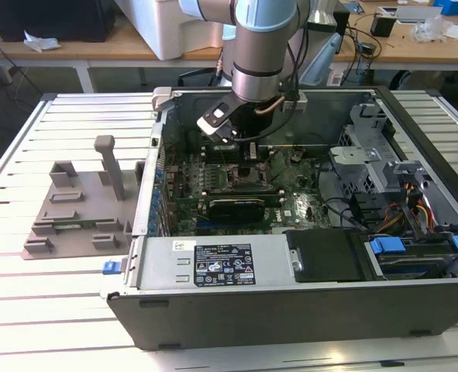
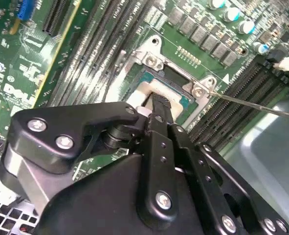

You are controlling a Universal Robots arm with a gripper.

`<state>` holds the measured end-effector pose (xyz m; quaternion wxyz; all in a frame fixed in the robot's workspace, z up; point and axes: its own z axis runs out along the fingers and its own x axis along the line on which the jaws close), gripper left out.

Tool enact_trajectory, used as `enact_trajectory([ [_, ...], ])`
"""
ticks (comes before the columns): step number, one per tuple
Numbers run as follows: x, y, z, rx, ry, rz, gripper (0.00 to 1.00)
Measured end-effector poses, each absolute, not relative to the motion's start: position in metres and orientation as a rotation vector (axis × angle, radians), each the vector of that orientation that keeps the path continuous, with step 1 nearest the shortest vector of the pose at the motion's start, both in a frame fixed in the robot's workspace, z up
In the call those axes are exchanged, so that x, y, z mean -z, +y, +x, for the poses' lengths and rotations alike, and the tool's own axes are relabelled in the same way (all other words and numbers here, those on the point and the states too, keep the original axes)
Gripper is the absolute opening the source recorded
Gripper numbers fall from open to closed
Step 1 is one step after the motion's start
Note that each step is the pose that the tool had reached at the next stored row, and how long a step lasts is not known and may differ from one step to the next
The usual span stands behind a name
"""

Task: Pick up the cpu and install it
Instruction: 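Place the cpu into insertion slot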

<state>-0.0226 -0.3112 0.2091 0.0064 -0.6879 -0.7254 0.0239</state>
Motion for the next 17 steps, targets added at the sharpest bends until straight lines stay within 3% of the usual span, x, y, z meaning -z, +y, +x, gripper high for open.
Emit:
enact_trajectory([
  [7,-0.205,-0.311,-0.008,-0.089,-2.284,-2.133,0.11],
  [17,-0.228,-0.311,-0.007,-0.091,-2.284,-2.133,0.11],
])
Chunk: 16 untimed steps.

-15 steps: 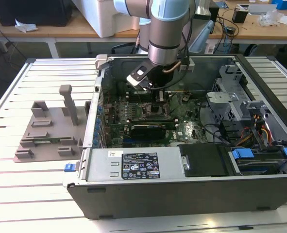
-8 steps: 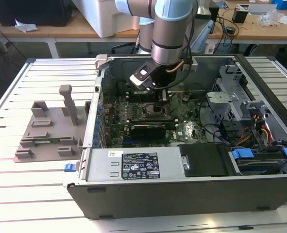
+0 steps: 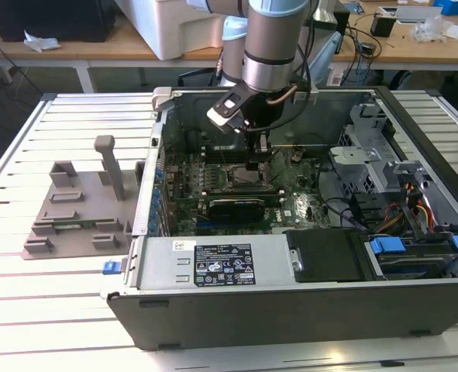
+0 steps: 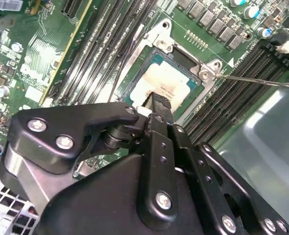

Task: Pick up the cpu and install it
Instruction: 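Place the cpu into insertion slot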

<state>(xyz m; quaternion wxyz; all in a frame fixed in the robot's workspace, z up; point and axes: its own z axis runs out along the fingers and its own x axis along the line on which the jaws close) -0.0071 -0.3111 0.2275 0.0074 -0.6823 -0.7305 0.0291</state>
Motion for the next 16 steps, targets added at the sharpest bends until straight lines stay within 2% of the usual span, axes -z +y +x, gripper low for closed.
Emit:
enact_trajectory([
  [16,-0.260,-0.311,-0.007,-0.091,-2.284,-2.133,0.11],
])
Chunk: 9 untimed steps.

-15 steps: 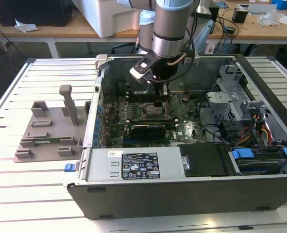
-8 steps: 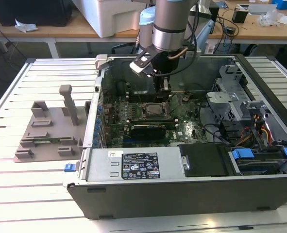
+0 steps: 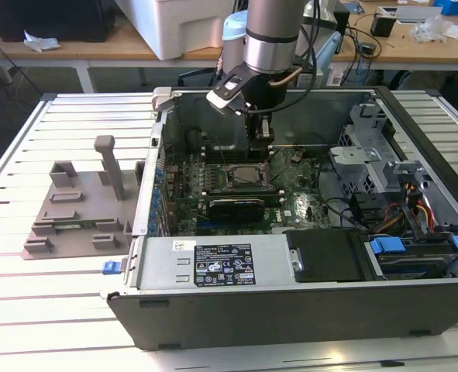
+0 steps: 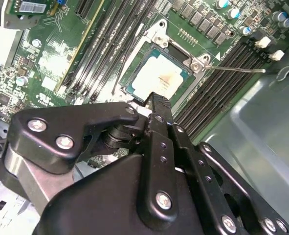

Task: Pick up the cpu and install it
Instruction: 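Place the cpu into insertion slot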

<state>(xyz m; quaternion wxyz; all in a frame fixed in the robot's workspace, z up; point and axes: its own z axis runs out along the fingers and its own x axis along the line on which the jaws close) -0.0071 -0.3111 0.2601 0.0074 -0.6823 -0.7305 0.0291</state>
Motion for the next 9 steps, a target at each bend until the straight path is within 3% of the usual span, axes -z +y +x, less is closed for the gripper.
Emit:
enact_trajectory([
  [9,-0.280,-0.311,-0.007,-0.091,-2.284,-2.133,0.11],
])
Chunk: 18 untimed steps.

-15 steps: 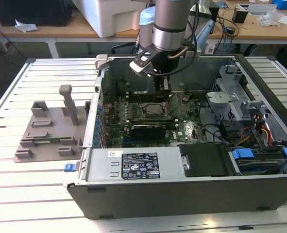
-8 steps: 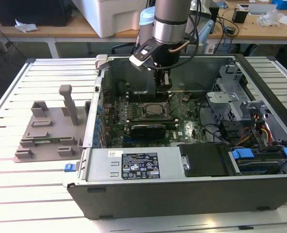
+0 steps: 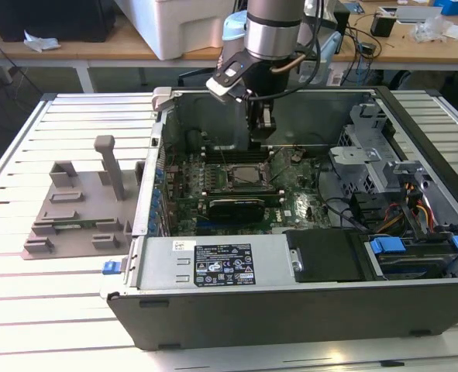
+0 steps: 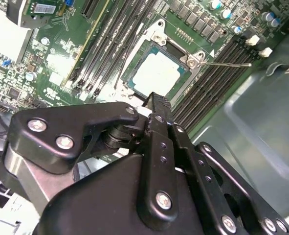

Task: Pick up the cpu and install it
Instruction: 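Place the cpu into insertion slot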

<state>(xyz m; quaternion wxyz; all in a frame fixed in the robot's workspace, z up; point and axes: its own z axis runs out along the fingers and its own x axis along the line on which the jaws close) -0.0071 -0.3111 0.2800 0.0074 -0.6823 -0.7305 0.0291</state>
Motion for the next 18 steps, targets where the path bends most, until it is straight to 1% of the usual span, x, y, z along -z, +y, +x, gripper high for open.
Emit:
enact_trajectory([
  [13,-0.307,-0.311,-0.007,-0.091,-2.284,-2.133,0.11],
  [18,-0.311,-0.311,-0.007,-0.091,-2.284,-2.133,0.11],
])
